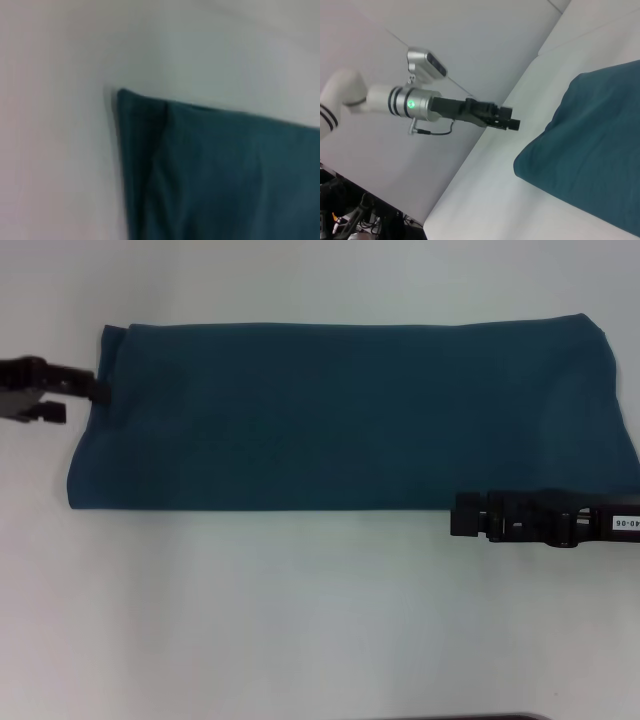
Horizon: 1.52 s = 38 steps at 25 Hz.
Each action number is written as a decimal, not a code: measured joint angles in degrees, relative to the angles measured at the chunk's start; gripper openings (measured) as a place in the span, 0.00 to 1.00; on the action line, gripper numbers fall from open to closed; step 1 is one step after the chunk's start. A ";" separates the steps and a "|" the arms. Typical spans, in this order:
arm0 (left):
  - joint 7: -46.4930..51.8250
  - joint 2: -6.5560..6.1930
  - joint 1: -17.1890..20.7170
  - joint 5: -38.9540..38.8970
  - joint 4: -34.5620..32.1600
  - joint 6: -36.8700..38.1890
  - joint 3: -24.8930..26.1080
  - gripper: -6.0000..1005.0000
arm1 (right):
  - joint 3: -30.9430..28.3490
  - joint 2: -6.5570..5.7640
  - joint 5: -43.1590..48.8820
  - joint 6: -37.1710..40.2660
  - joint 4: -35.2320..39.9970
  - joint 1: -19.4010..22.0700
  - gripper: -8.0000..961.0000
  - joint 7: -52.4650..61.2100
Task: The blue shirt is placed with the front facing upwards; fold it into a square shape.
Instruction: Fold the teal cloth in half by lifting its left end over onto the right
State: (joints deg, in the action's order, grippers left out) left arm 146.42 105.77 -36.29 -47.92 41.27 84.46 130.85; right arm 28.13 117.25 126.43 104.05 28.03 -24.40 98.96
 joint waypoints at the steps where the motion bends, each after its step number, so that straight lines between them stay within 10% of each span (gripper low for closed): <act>1: 0.20 0.40 -0.45 1.39 0.42 -0.73 0.10 0.85 | 0.00 0.00 0.00 -0.02 0.00 -0.03 0.95 0.00; 11: 8.82 6.62 1.13 7.80 0.16 -12.86 6.12 0.85 | -0.09 -0.01 -0.02 -0.06 0.00 -0.42 0.95 0.09; 38: 9.05 8.58 1.44 7.57 0.12 -15.58 7.67 0.85 | -0.07 -0.01 0.04 -0.40 0.00 0.16 0.95 0.09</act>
State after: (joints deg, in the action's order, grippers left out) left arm 155.47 114.35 -34.84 -40.35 41.40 68.87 138.52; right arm 28.05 117.24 126.46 103.65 28.04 -24.23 99.05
